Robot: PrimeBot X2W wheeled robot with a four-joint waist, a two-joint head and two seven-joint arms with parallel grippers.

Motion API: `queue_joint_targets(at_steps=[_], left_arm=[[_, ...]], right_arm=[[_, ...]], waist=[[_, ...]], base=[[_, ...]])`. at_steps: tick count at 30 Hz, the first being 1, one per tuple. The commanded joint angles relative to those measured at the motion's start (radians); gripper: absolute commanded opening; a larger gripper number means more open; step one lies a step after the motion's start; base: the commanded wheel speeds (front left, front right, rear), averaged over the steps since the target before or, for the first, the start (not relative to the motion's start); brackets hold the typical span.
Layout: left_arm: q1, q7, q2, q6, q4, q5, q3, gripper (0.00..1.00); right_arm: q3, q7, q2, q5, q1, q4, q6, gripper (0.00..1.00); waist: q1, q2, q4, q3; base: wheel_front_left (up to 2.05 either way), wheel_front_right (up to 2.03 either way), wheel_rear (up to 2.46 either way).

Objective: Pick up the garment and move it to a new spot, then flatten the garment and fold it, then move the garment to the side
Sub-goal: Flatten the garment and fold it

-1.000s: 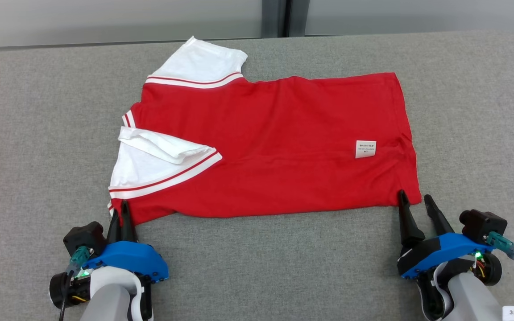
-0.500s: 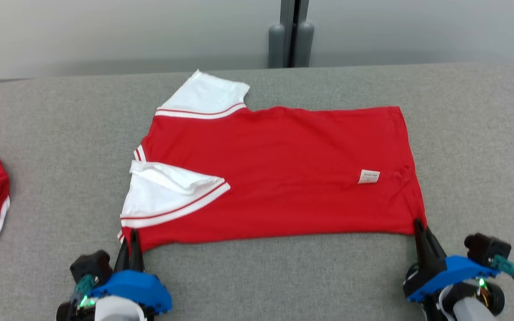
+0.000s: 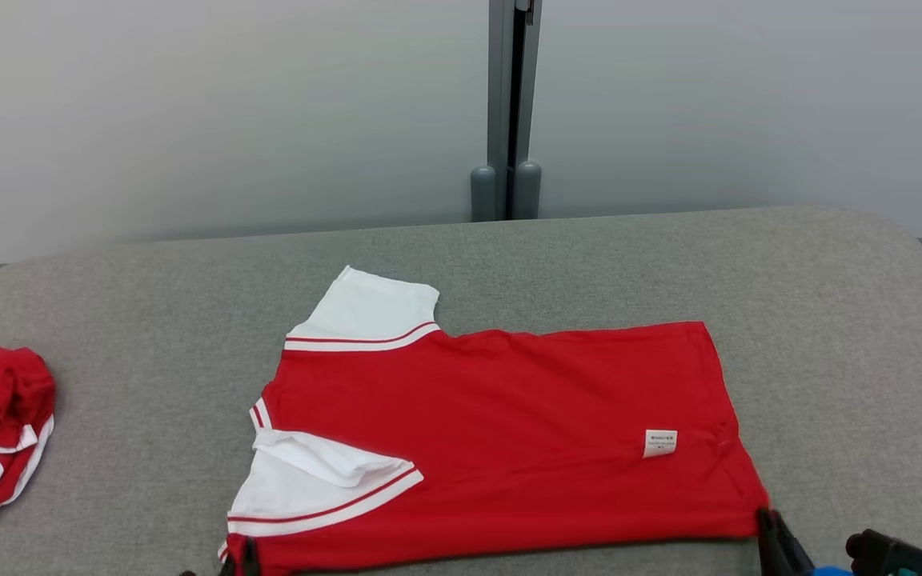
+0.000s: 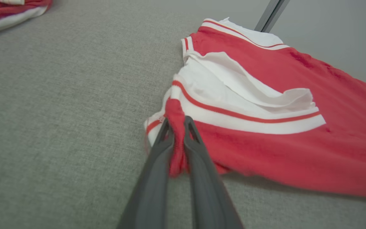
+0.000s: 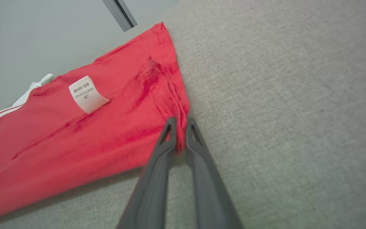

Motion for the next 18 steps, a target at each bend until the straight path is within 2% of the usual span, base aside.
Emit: queue_joint_targets(at_steps=[1,7,10,18], left_arm=[[0.002,0.0,0.004,0.004,-0.024,0.006,0.001,1.0],[-0.049,0.0,0.002,0.021,-0.09,0.045,0.0,1.0],[-0.105,0.0,0.002,0.013,-0.109,0.08,-0.005,1.0],[-0.373,0.0,0.002,-0.033,0.001,0.147,-0.031,1.0]], right_arm=[[-0.02,0.0,-0.008,-0.018,-0.007,-0.015,0.0,1.0],[-0.047,0.0,-0.026,-0.106,-0.05,-0.073,0.0,1.0],[-0.05,0.0,-0.045,-0.137,-0.118,-0.072,0.0,1.0],[-0.01,0.002,-0.113,-0.152,-0.385,0.092,0.0,1.0]], waist=[[0.0004,0.0003,0.006,0.008],[0.0004,0.0003,0.021,0.047],[0.0004,0.0003,0.03,0.089],[0.0004,0.0003,0.037,0.205]], base=[[0.0,0.0,0.0],[0.0,0.0,0.0],[0.0,0.0,0.0],[0.0,0.0,0.0]])
